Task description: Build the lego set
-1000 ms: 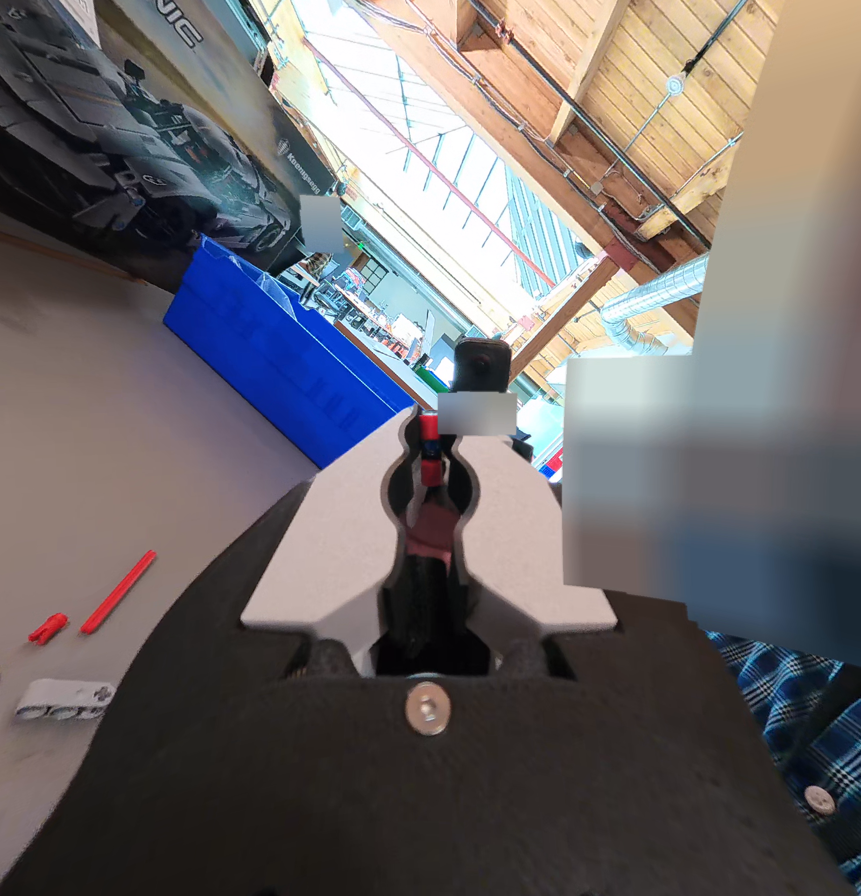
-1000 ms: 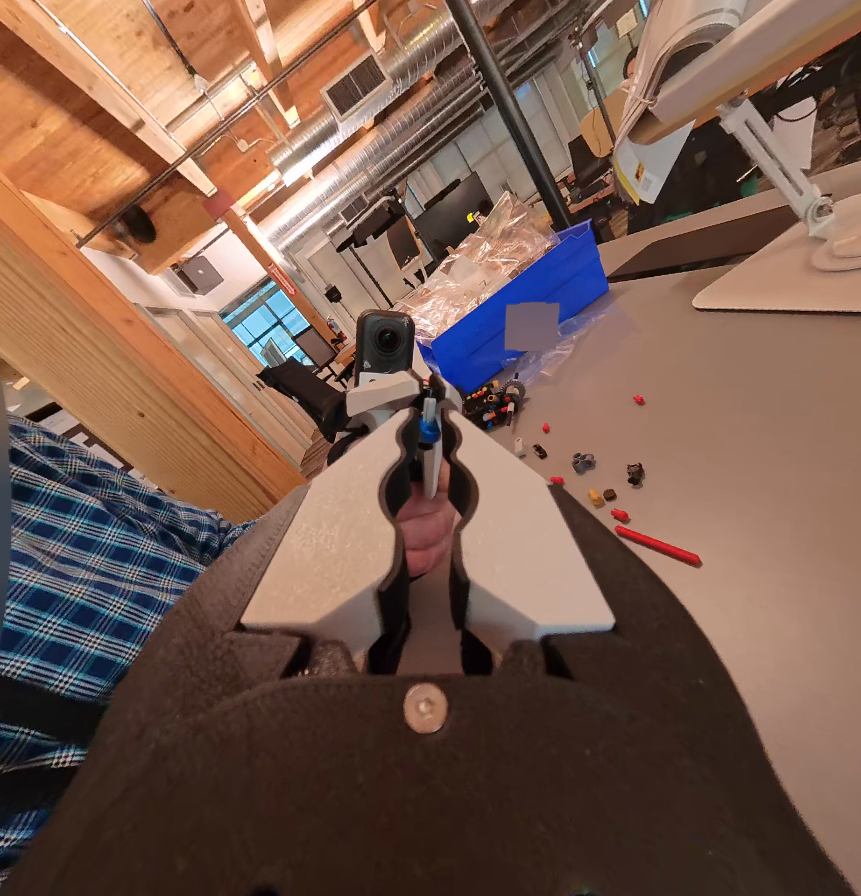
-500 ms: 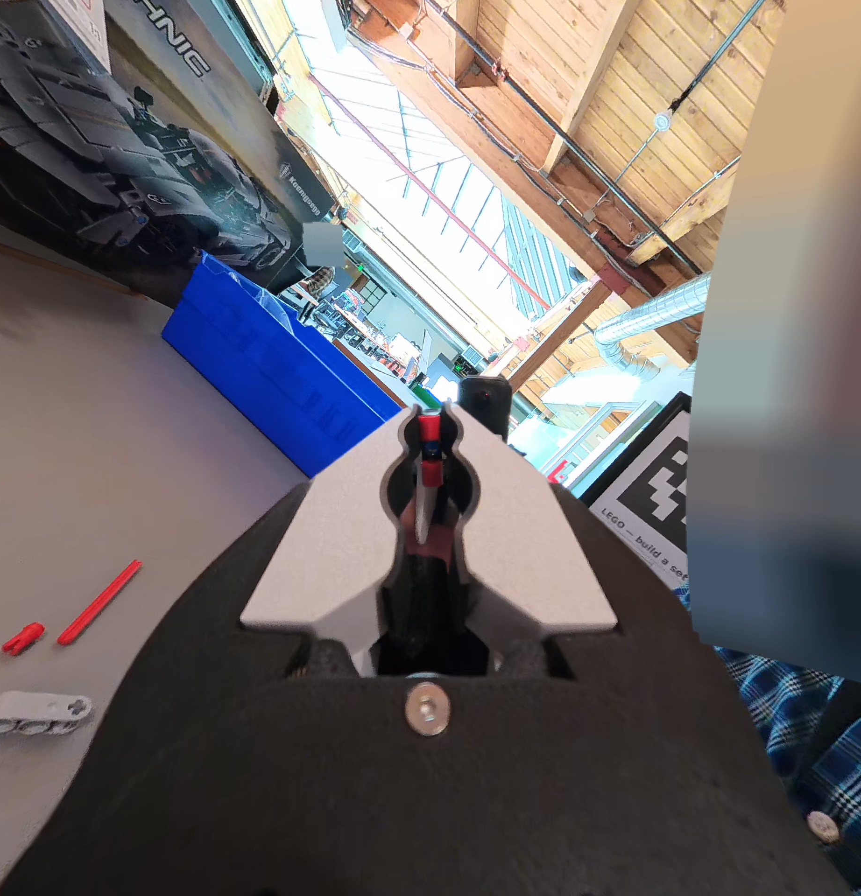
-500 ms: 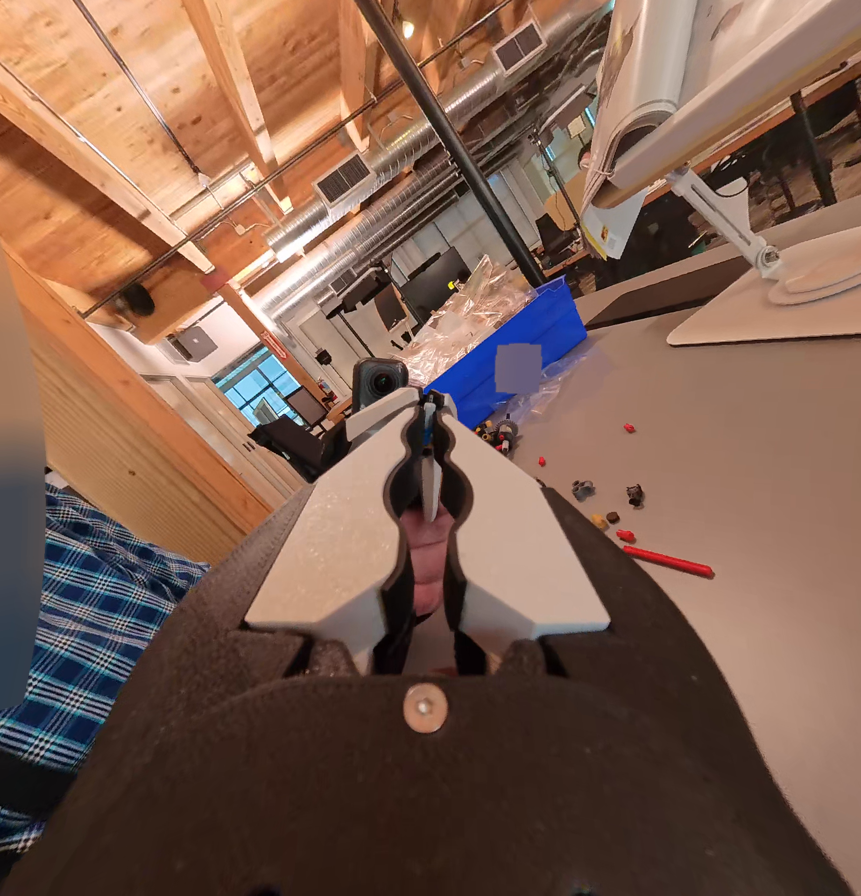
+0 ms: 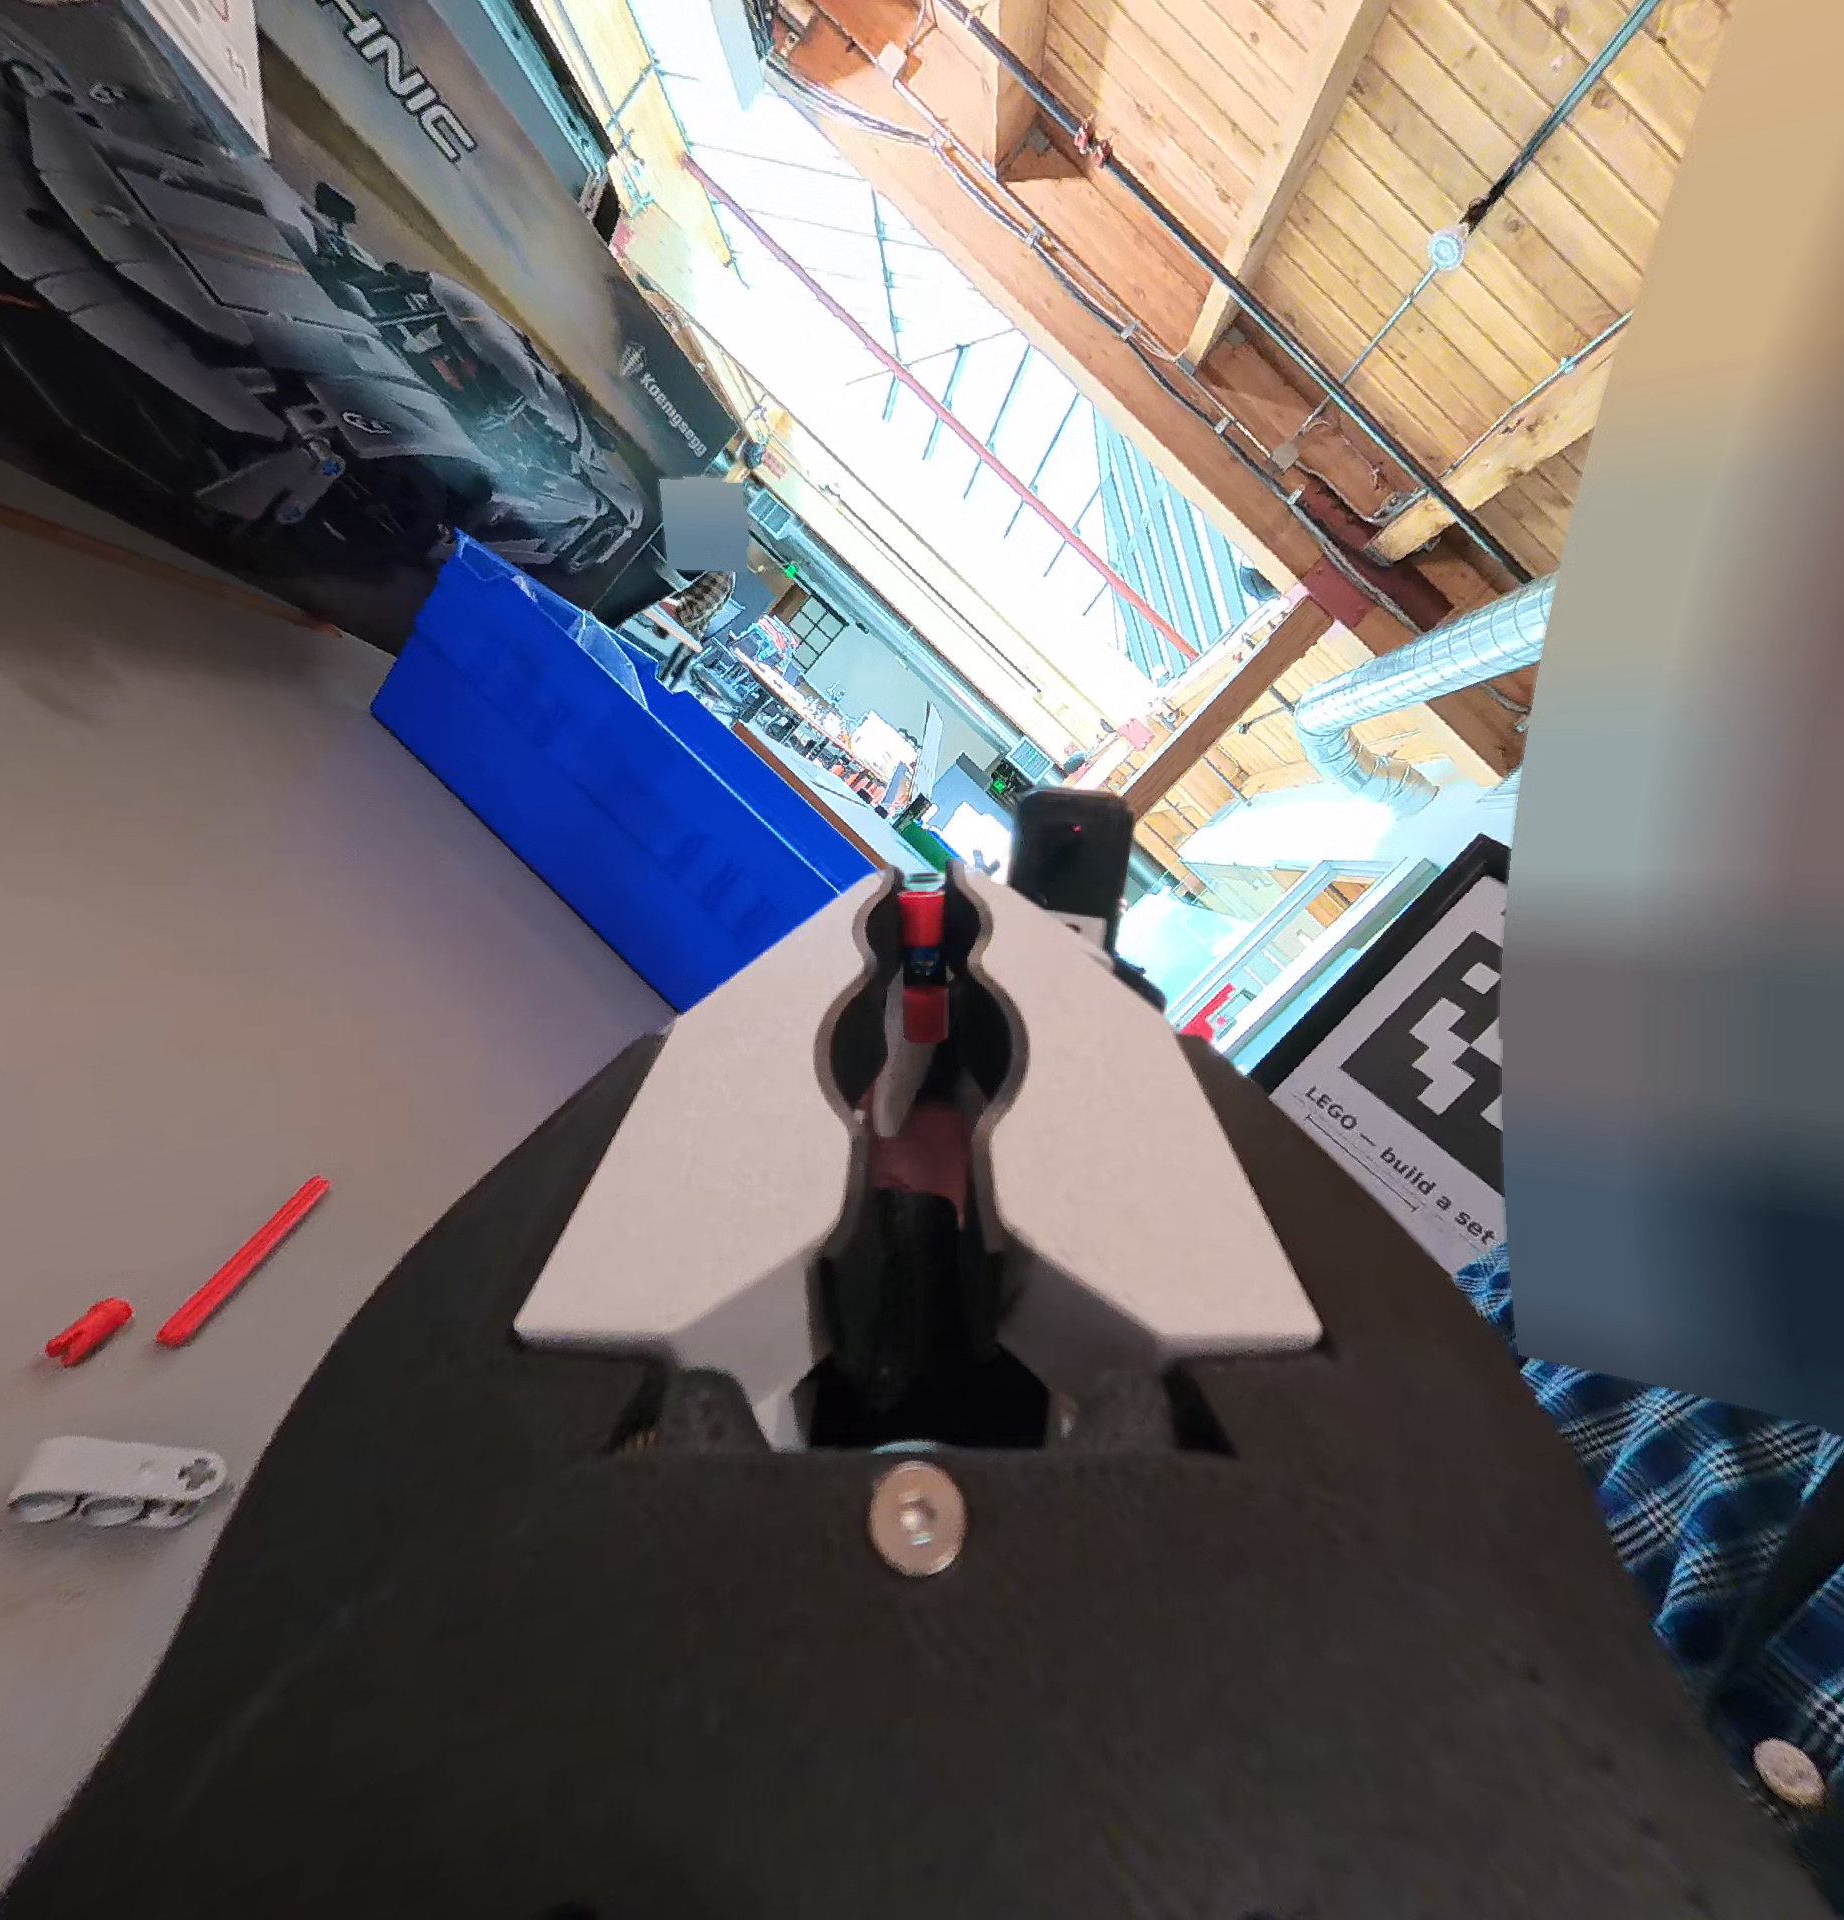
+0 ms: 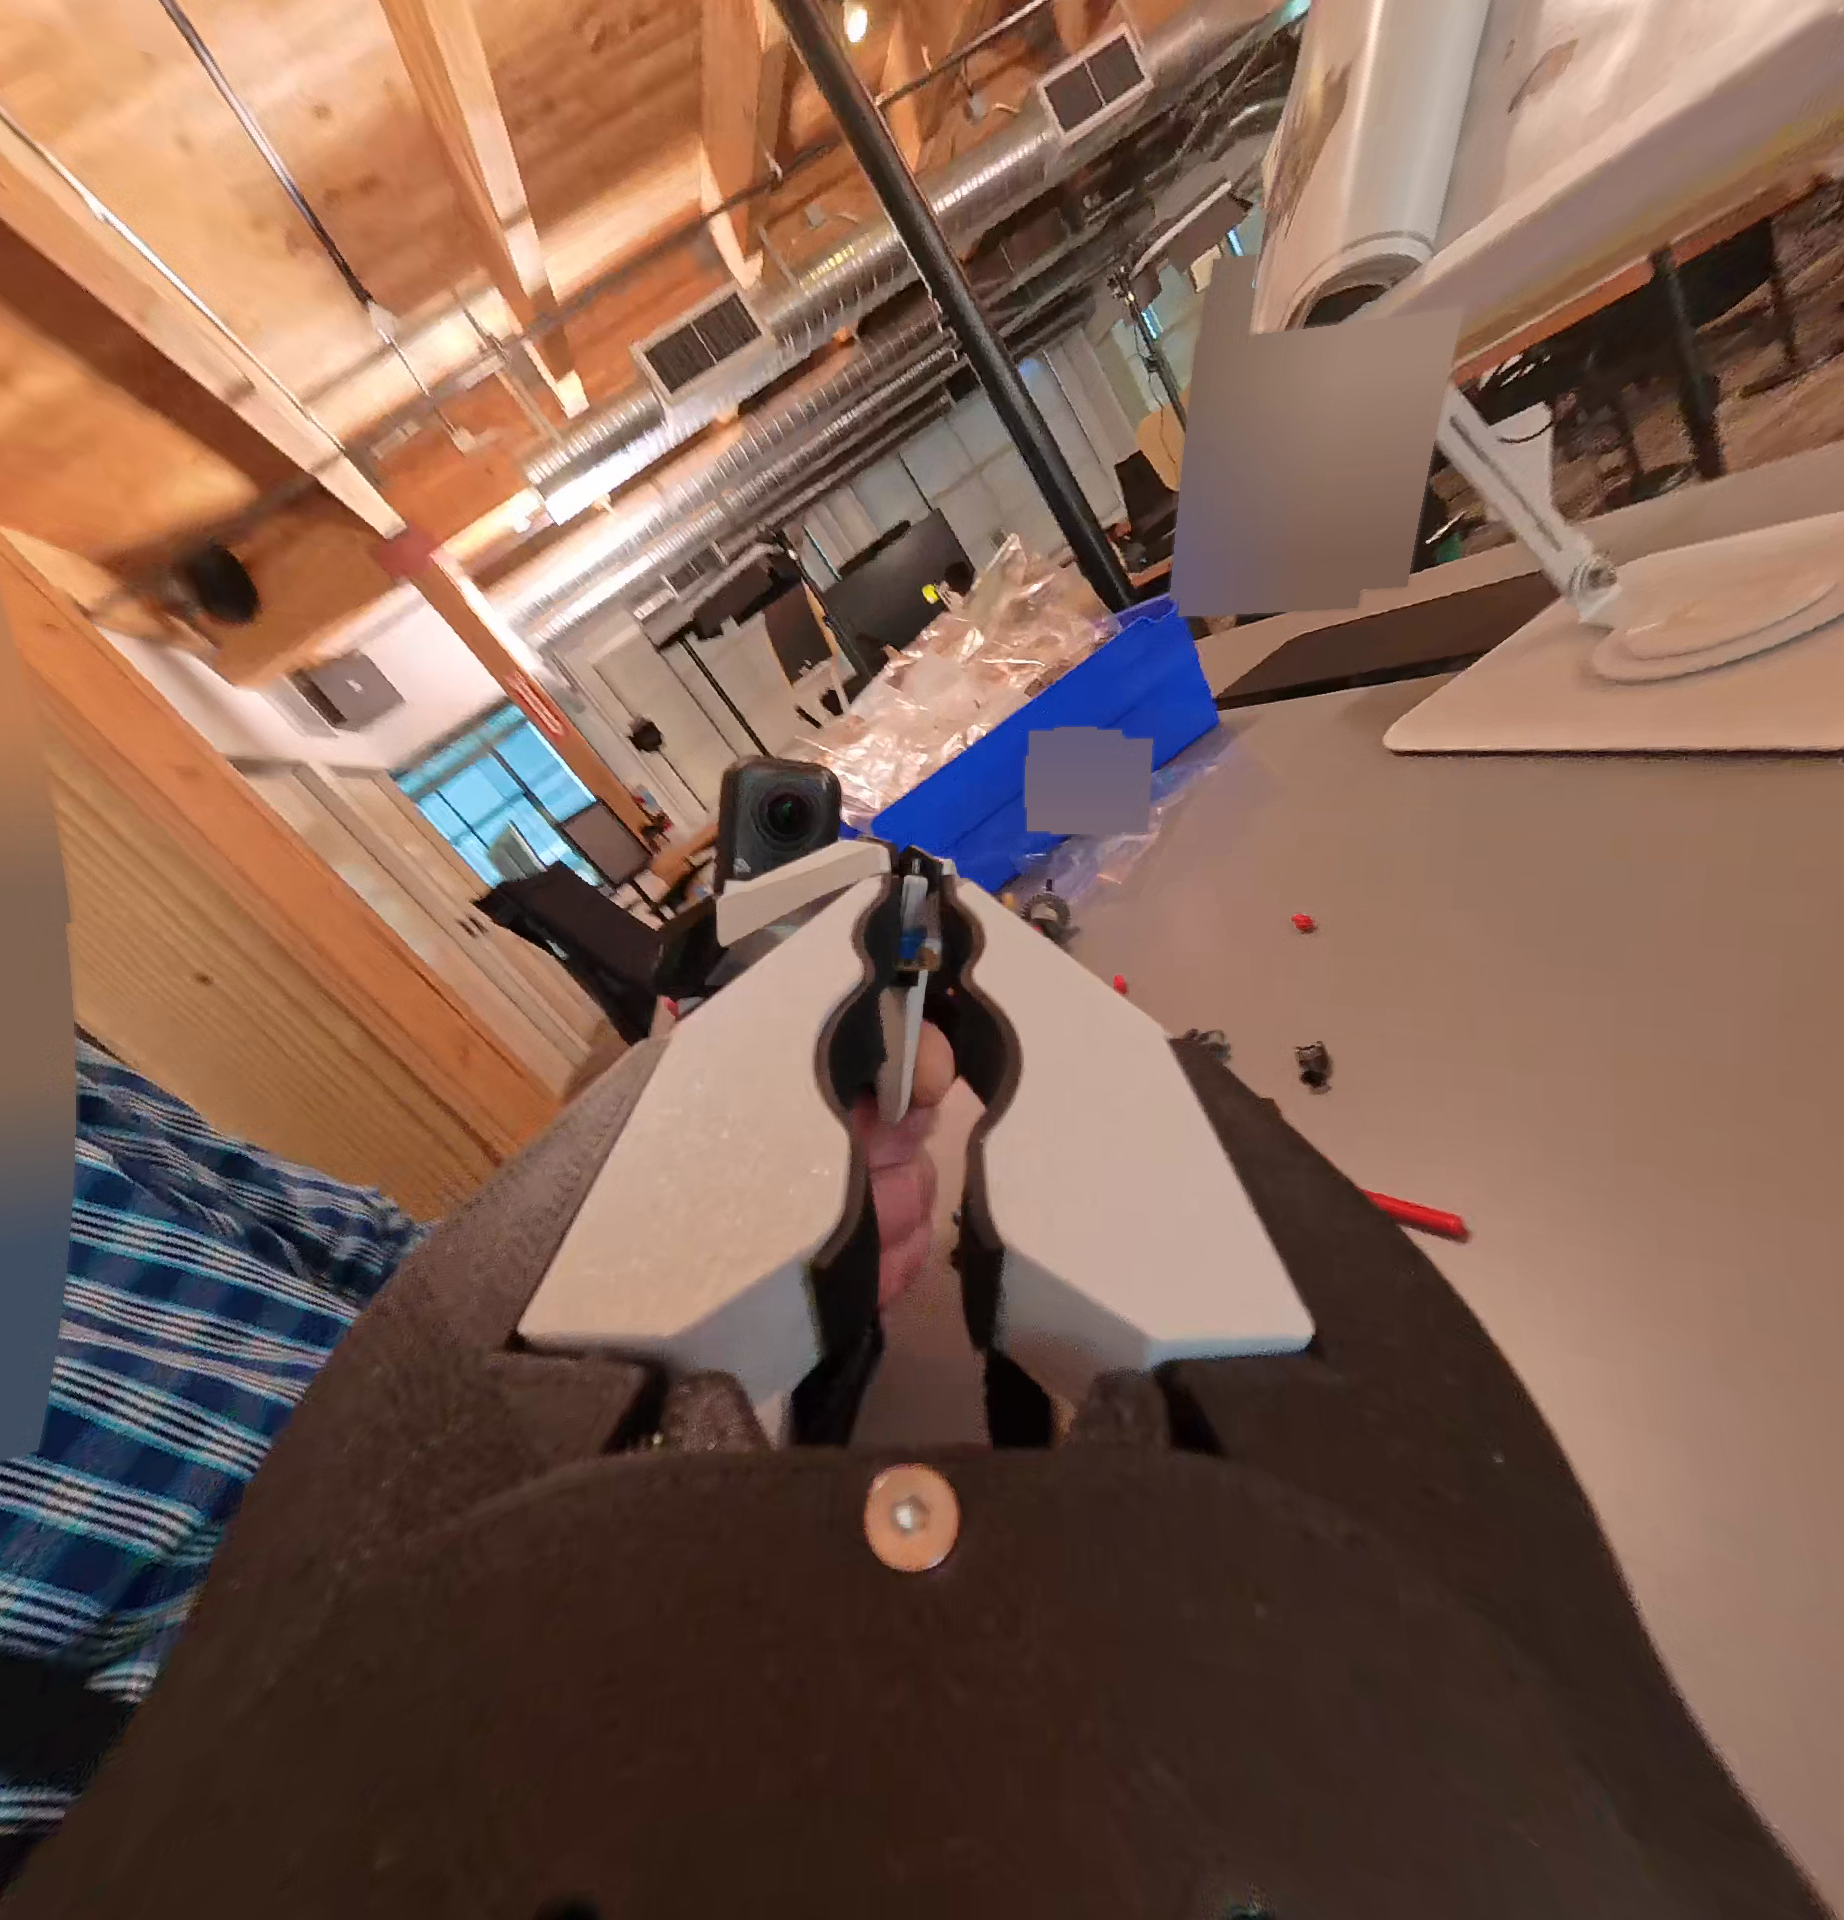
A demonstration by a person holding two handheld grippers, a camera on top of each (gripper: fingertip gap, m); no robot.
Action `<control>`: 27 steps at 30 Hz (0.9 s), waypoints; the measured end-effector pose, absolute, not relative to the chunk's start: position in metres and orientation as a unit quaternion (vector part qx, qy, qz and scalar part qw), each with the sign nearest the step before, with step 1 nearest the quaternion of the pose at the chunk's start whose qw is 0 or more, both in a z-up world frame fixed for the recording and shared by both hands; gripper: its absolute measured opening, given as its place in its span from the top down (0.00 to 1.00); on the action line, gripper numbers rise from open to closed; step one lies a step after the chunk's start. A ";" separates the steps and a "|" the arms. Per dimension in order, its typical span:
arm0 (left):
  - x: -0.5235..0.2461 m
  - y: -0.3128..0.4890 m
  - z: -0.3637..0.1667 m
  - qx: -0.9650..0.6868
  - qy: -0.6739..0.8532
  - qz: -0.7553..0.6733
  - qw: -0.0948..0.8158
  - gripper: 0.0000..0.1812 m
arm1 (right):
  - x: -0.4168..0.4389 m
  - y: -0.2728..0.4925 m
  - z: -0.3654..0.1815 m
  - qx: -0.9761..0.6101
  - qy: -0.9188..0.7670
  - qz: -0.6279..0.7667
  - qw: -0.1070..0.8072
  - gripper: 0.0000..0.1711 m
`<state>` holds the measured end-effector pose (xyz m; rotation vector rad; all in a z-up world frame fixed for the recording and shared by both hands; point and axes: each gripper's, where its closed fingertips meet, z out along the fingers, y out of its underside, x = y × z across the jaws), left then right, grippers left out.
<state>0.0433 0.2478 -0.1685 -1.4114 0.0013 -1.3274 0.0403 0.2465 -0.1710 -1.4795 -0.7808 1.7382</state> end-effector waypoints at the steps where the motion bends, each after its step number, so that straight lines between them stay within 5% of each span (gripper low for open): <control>1: 0.044 0.247 -0.168 -0.600 0.002 -0.566 0.566 0.97 | 0.039 0.244 -0.171 -0.574 -0.317 0.666 0.356 0.94; 27: 0.049 0.246 -0.159 -0.572 -0.017 -0.585 0.575 0.97 | 0.044 0.244 -0.162 -0.557 -0.224 0.717 0.353 0.98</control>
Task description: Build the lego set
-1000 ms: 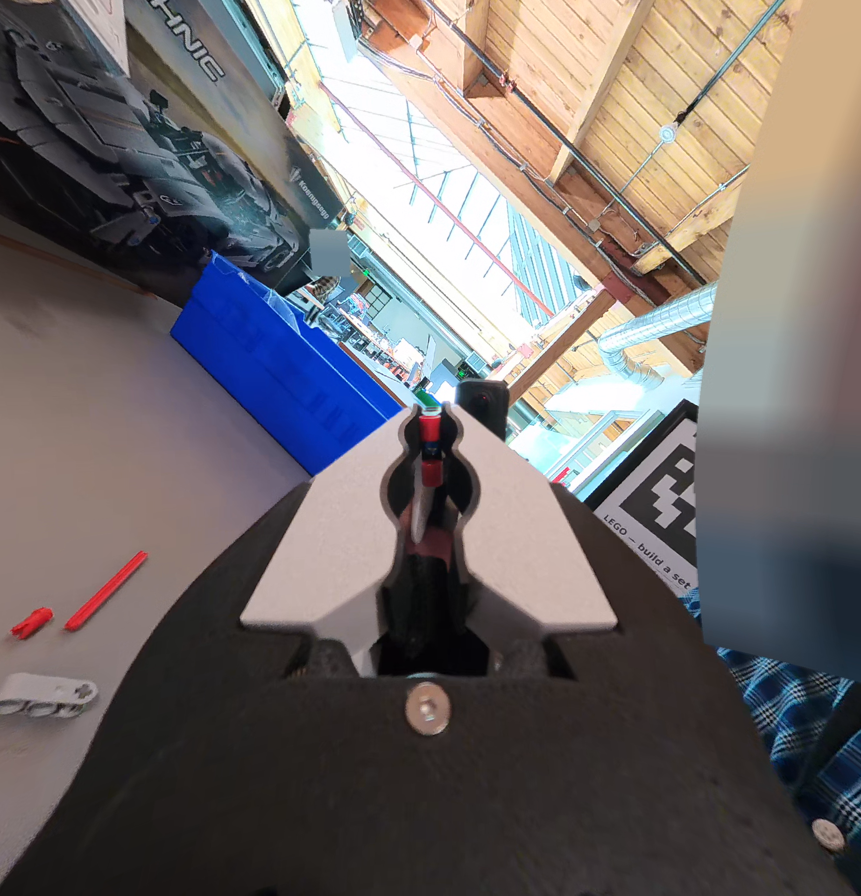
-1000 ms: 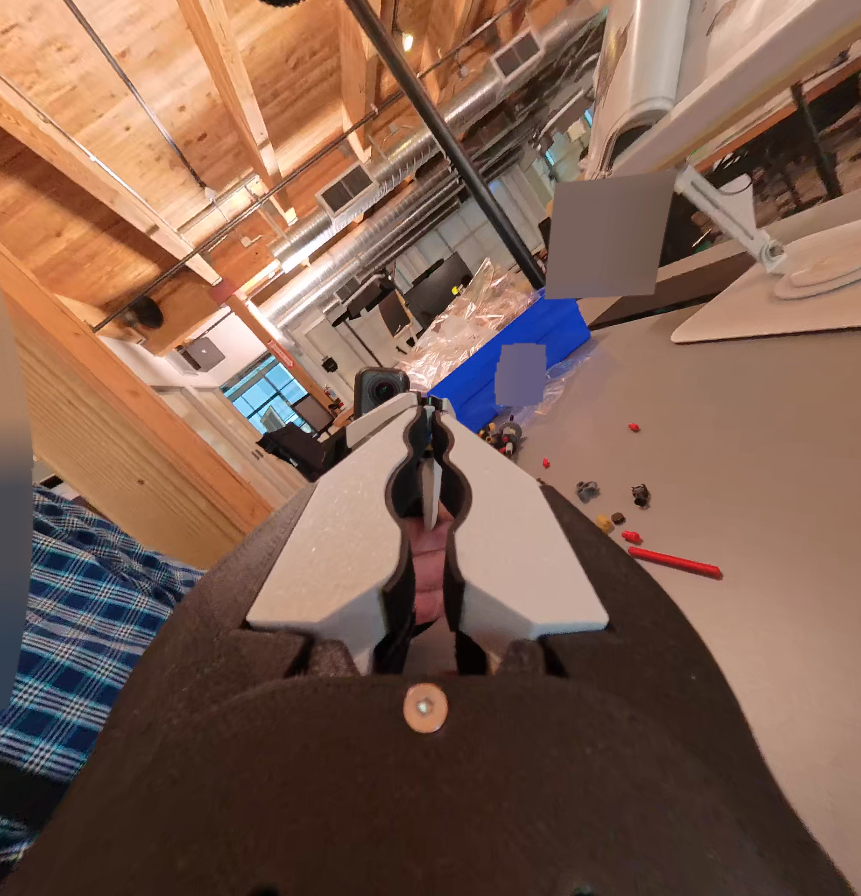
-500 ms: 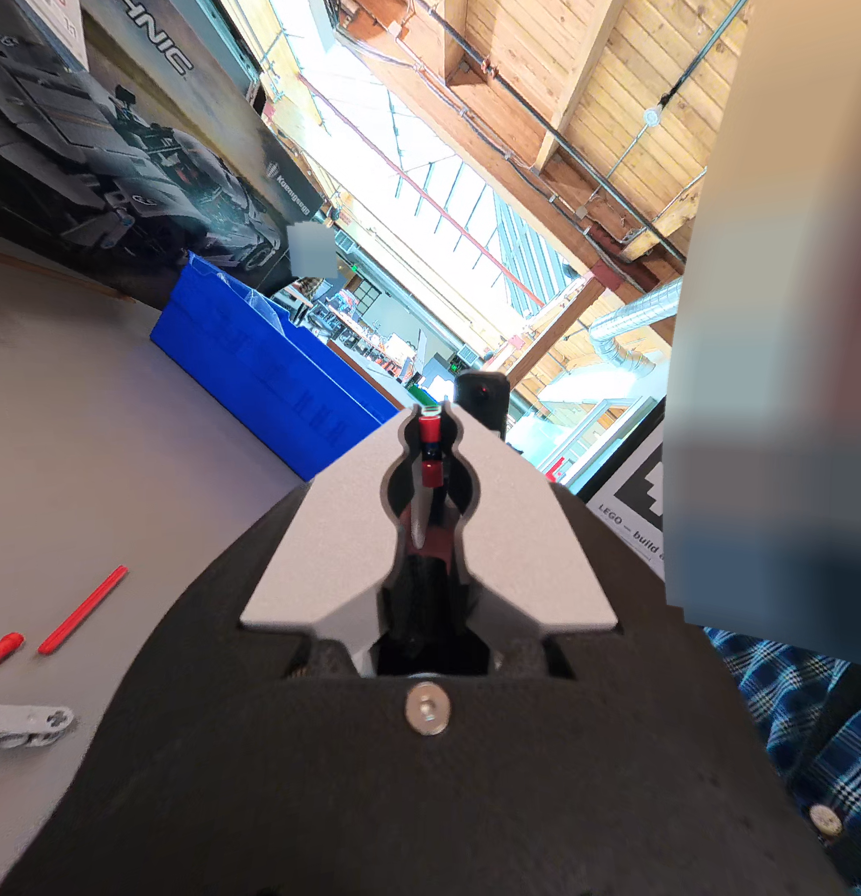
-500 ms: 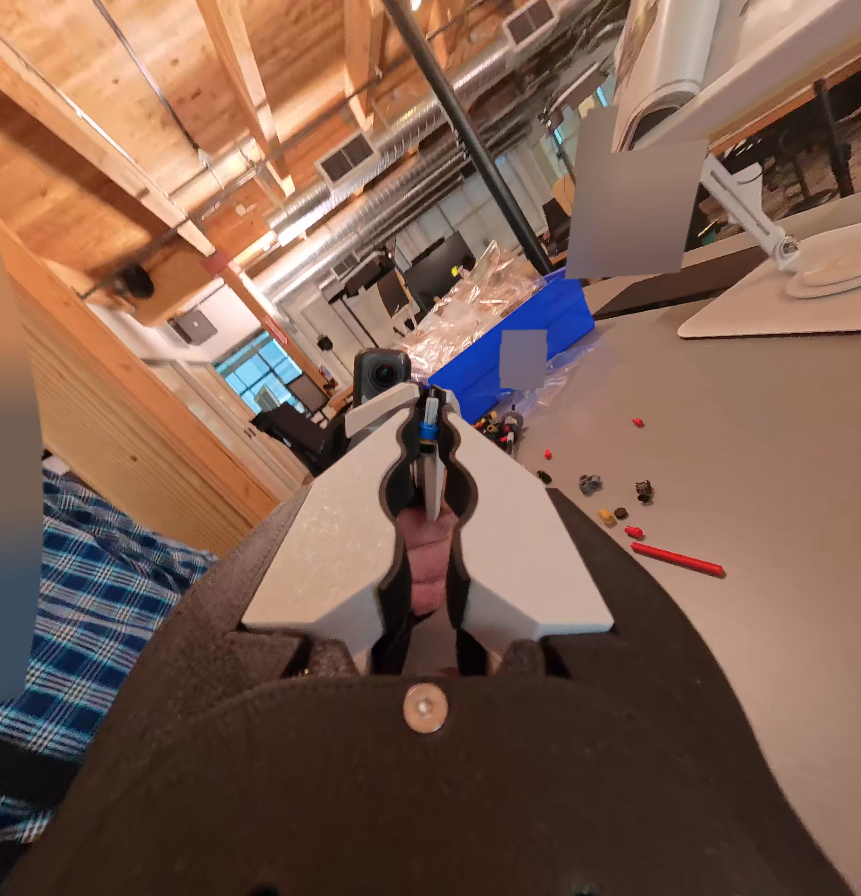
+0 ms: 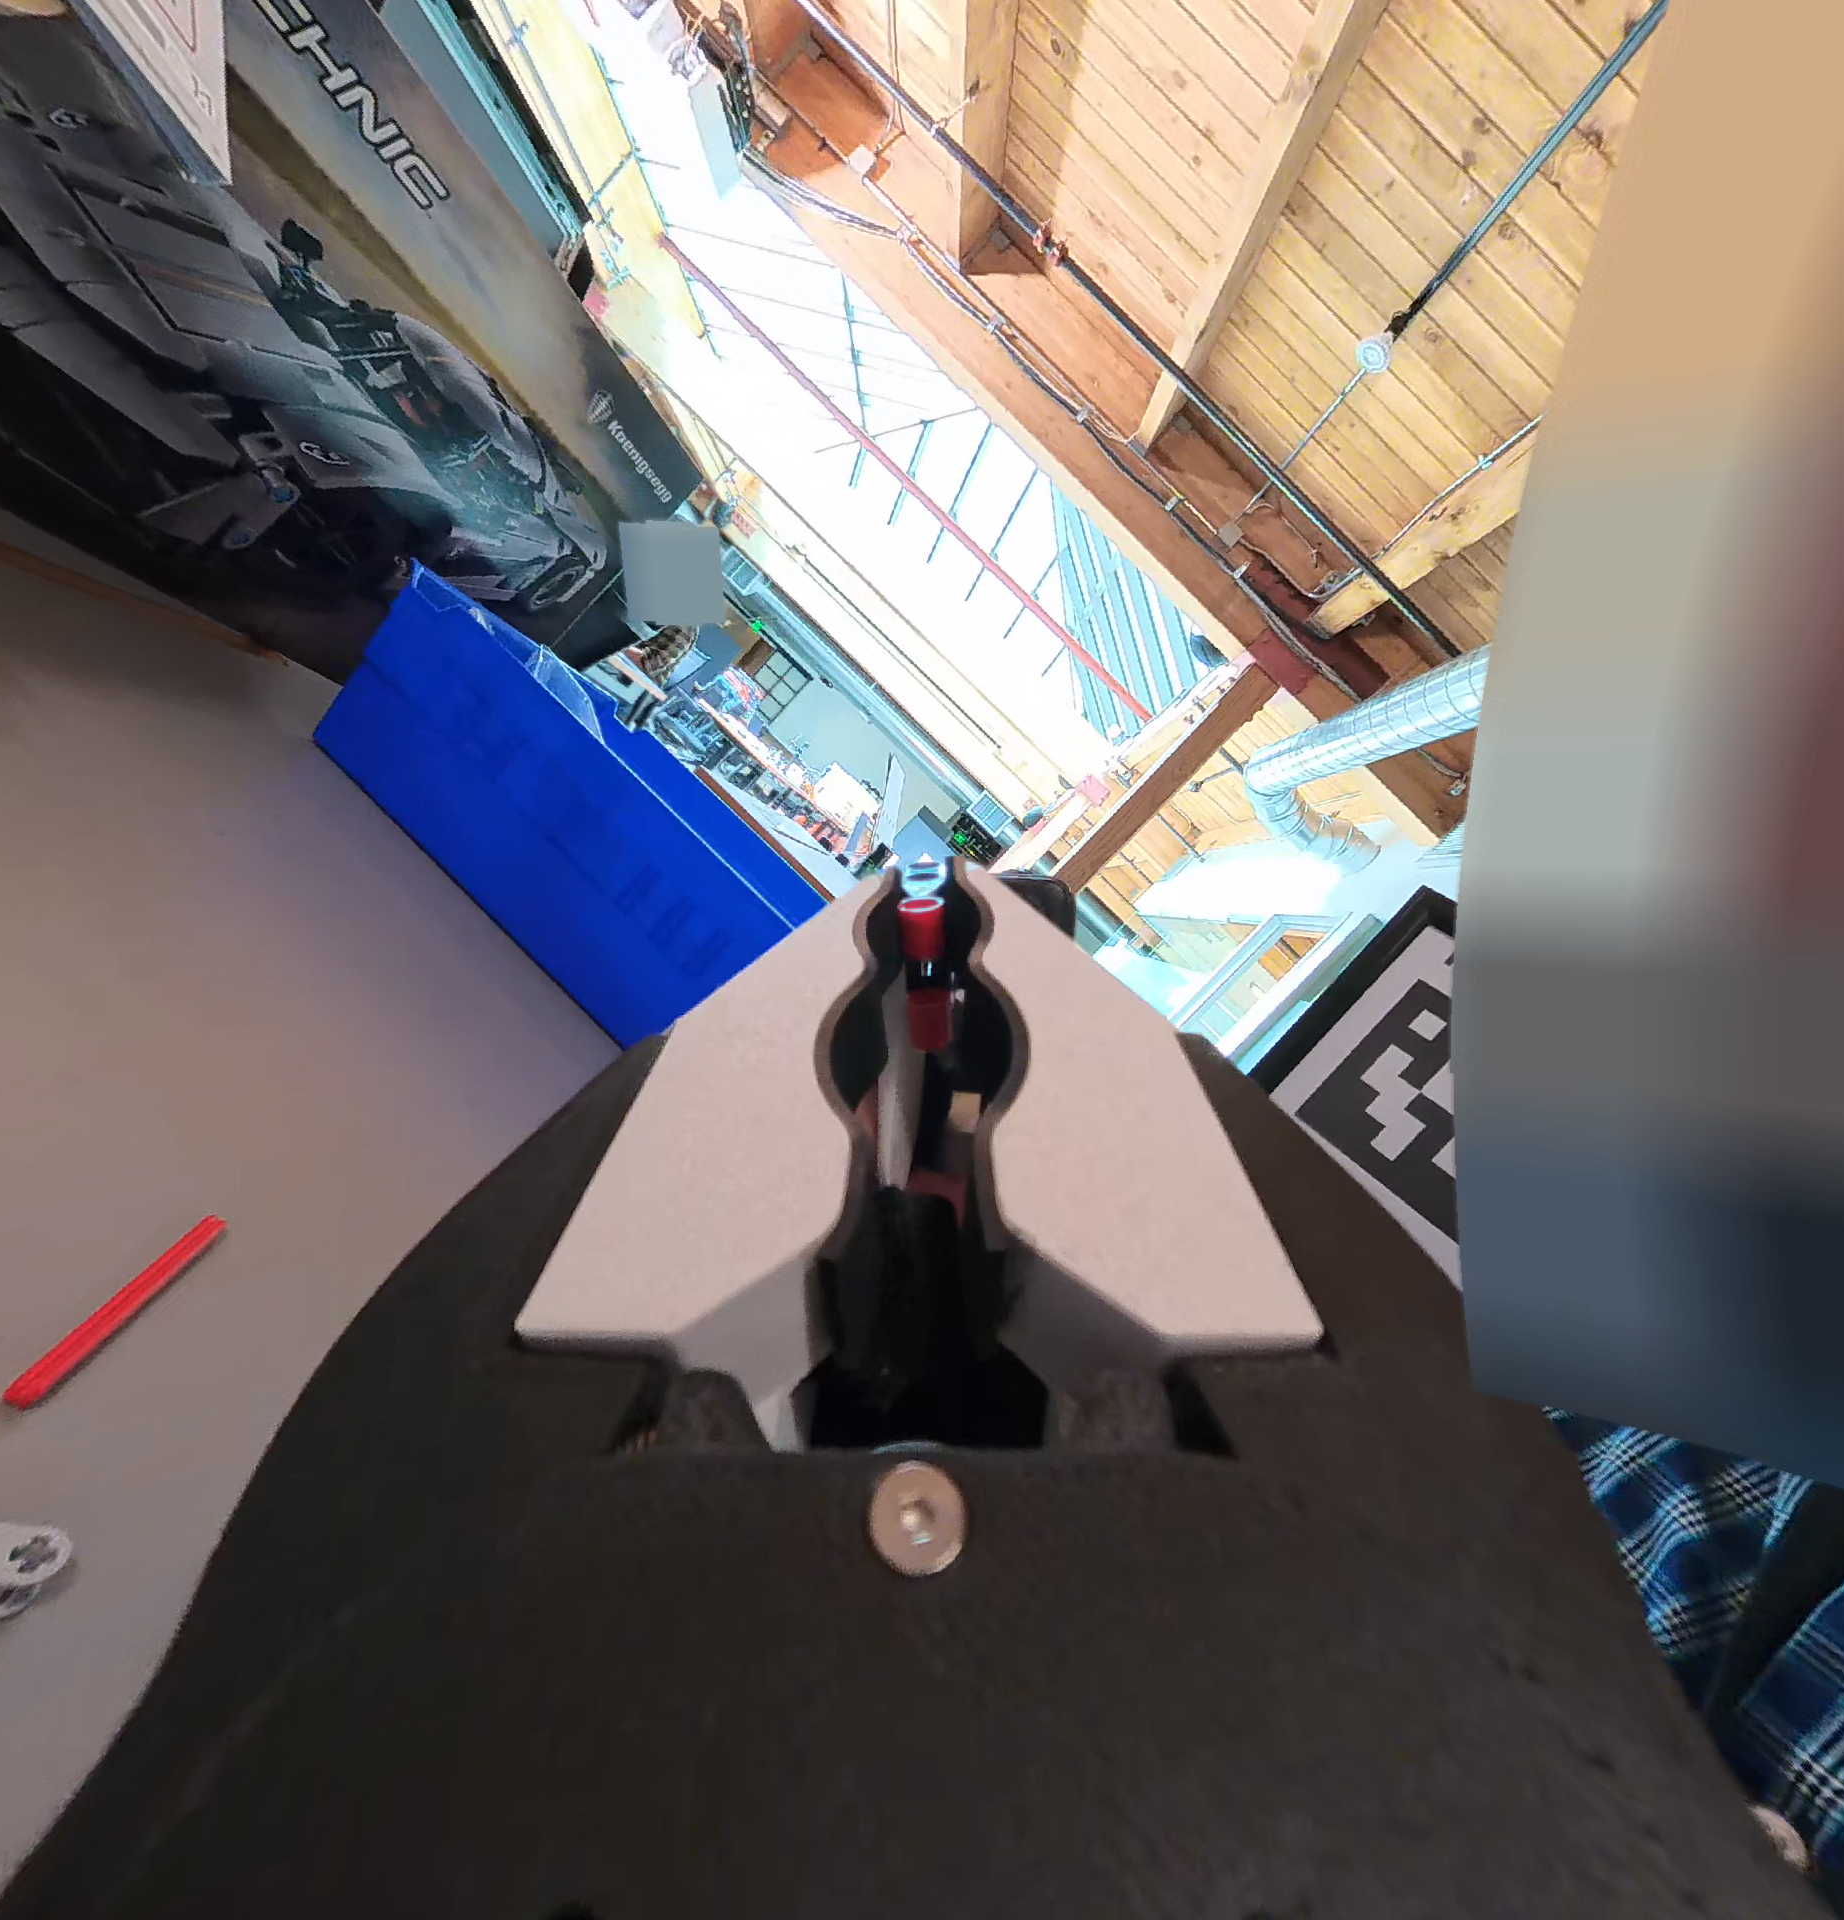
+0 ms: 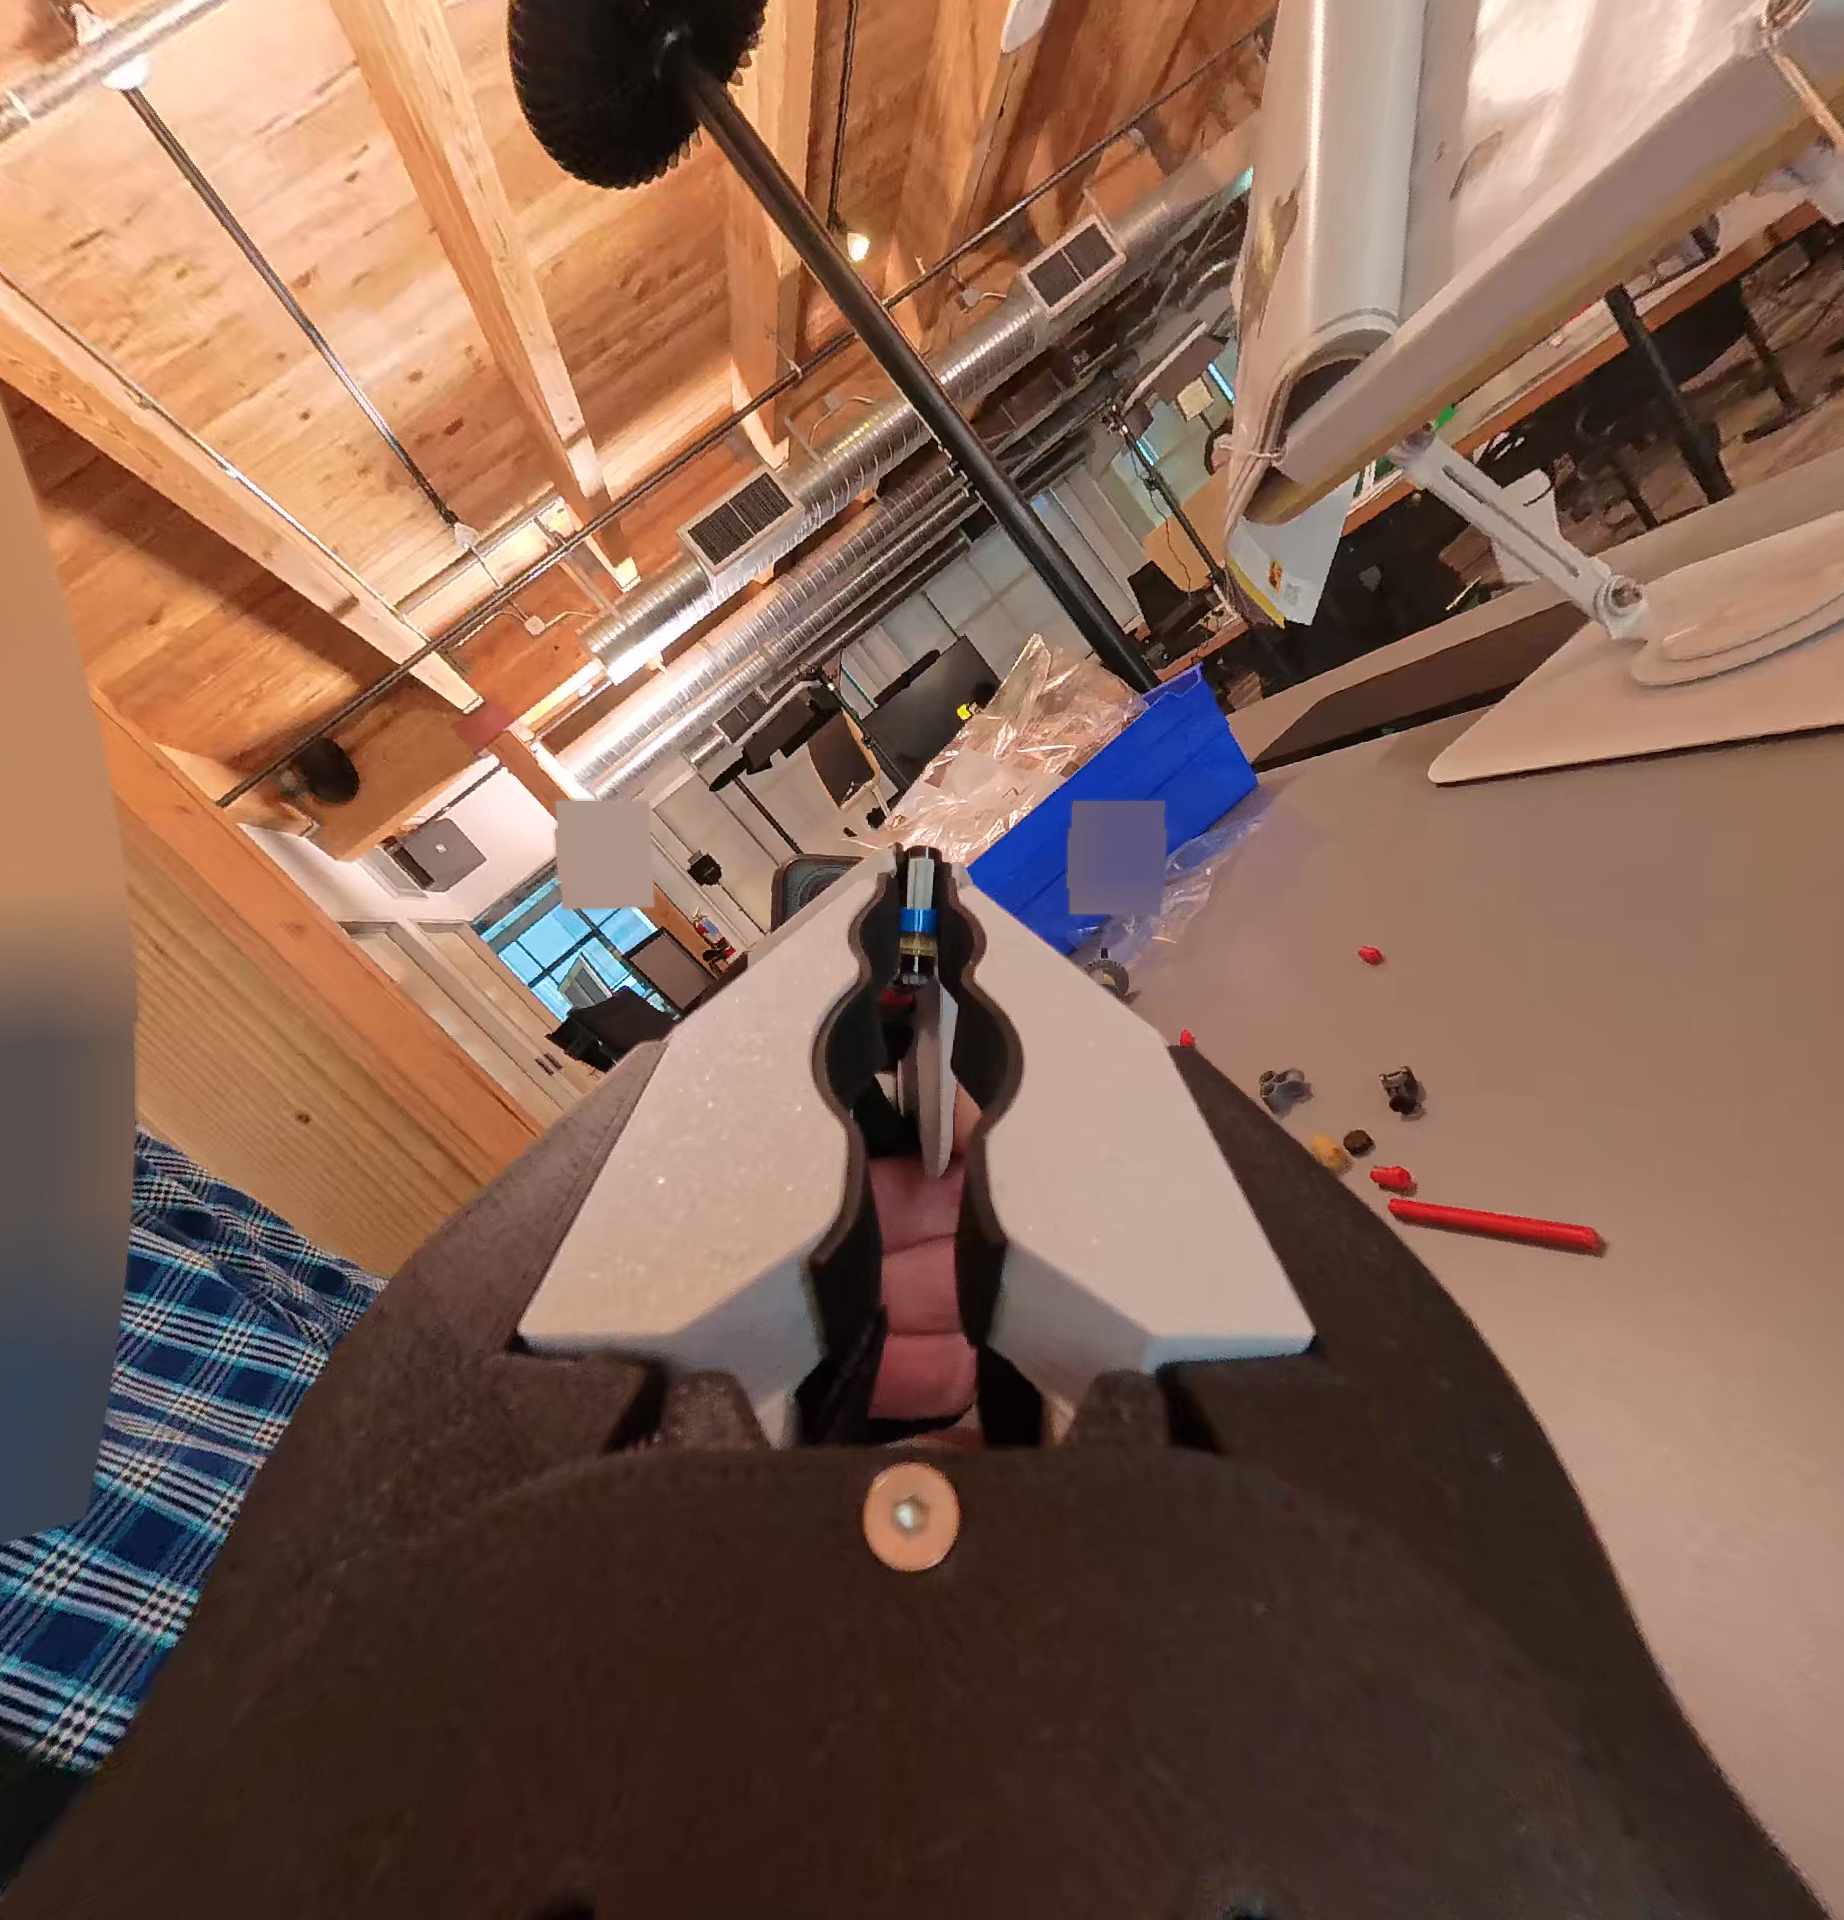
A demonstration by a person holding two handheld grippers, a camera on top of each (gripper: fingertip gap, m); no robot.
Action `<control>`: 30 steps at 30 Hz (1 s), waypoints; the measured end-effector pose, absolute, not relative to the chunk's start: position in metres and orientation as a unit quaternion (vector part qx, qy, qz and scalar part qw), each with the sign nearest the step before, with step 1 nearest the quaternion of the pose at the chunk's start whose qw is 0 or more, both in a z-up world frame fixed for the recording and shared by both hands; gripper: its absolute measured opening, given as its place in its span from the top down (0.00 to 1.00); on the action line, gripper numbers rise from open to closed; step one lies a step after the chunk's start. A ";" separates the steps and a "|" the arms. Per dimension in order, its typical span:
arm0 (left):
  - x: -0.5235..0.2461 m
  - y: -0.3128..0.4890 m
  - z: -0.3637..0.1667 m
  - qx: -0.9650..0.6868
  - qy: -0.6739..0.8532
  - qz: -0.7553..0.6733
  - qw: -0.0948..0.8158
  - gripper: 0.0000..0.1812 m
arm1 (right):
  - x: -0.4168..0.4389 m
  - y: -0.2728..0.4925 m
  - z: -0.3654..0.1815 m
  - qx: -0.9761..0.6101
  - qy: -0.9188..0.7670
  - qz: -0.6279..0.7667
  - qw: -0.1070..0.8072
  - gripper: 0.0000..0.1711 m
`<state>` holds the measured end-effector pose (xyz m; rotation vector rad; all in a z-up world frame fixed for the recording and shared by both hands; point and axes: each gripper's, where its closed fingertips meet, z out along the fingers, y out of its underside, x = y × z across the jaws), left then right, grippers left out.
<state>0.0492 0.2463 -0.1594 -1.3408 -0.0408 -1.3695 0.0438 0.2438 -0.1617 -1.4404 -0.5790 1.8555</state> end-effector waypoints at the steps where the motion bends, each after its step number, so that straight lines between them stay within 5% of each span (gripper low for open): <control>1: 0.049 0.247 -0.159 -0.572 -0.018 -0.584 0.575 0.97 | 0.044 0.244 -0.161 -0.557 -0.223 0.717 0.356 0.98; 10: 0.045 0.249 -0.165 -0.579 -0.026 -0.588 0.563 0.97 | 0.040 0.245 -0.167 -0.564 -0.241 0.710 0.346 0.98; 19: 0.030 0.250 -0.188 -0.644 -0.049 -0.561 0.518 0.97 | 0.058 0.238 -0.180 -0.599 -0.398 0.590 0.366 0.86; 30: 0.035 0.198 -0.282 -0.838 0.028 -0.425 0.340 0.97 | 0.077 0.176 -0.267 -0.602 -0.629 0.411 0.271 0.86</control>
